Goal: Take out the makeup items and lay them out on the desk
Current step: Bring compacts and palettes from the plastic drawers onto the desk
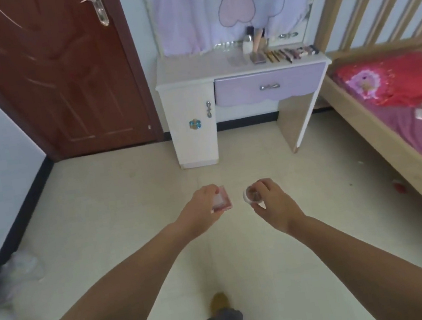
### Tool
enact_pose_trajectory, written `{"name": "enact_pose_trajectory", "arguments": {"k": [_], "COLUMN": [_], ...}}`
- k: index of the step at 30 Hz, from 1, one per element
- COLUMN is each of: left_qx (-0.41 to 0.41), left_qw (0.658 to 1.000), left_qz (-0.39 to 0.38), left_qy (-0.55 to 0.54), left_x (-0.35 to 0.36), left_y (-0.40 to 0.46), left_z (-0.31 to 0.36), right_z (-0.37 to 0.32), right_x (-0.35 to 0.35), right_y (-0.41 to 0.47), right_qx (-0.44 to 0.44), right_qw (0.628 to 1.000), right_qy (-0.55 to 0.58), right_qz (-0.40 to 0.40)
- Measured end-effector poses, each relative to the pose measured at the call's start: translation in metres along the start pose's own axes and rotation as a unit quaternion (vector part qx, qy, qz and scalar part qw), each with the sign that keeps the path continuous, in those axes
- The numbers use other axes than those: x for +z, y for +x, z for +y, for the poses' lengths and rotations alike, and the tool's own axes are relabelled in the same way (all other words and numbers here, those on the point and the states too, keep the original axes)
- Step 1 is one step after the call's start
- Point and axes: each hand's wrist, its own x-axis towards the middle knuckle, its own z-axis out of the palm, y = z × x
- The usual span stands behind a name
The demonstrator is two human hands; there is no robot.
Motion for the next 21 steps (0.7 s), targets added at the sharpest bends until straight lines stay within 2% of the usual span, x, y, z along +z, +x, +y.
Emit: {"name": "enact_pose_trajectory", "arguments": {"k": [5,12,21], "left_qx": [0.013,0.027,-0.011], "left_qw": [1.0,1.0,1.0], "left_qz": [-0.004,-0.012,0.017], "left_qy": [-0.003,0.005,-0.018], "left_x": [-0.041,-0.059,-0.095], "left_y": [0.137,0.323,0.559], "left_z": [-0.023,-0.056,-0.076], "right_z": [0.031,0.108,0.206], "right_x": [-0.013,-0.013,-0.047], "right_y": [0.127,0.296,0.543], "right_qx": [0.026,0.029,0.018], "right_qw": [1.0,1.0,0.999], "right_qy": [0.013,-0.003,-0.005], "right_qz": [0.008,0.0,-0.03]}}
